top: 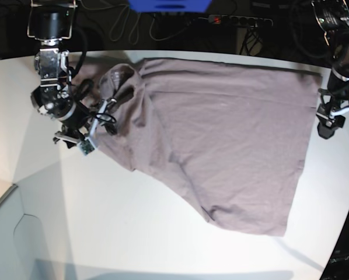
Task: Layout the t-shirt on the table in an organized manner, then fold the t-shirt properly
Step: 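Pull the shirt side outward with the right gripper to unfold it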
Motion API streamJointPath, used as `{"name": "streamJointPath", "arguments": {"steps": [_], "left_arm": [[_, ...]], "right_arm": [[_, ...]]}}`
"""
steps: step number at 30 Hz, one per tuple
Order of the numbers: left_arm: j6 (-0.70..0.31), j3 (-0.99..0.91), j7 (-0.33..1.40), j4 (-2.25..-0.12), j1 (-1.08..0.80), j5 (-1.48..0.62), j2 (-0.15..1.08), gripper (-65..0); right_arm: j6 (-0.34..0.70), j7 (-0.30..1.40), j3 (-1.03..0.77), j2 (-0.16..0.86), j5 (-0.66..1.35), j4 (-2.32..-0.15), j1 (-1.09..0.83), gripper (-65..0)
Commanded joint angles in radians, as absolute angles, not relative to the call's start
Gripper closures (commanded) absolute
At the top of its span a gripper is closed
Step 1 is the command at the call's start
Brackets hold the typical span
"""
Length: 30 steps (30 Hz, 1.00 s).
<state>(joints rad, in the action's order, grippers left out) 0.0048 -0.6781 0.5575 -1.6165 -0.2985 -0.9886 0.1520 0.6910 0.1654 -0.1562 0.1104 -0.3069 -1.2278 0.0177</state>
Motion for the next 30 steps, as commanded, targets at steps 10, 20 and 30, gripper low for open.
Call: {"name": "streamJointPath", "arguments": {"steps": [10, 20, 30], "left_arm": [[0.002, -0.682, 0.541, -1.632, -0.294, -1.004, 0.165, -43.3], [-0.002, -0.68, 0.541, -1.56, -0.283, -1.004, 0.165, -43.3], [-0.004, -0.679, 0.539, -1.349, -0.248, -1.003, 0.17, -43.3]], "right_arm": [[0.698, 0.137, -0.159, 0.114, -0.298, -1.248, 0.033, -11.8], [0.698, 0.145, -0.16, 0.094, -0.298, -1.392, 0.031, -4.4], [0.698, 0.145, -0.174, 0.097, -0.298, -1.46, 0.117, 0.0]]}}
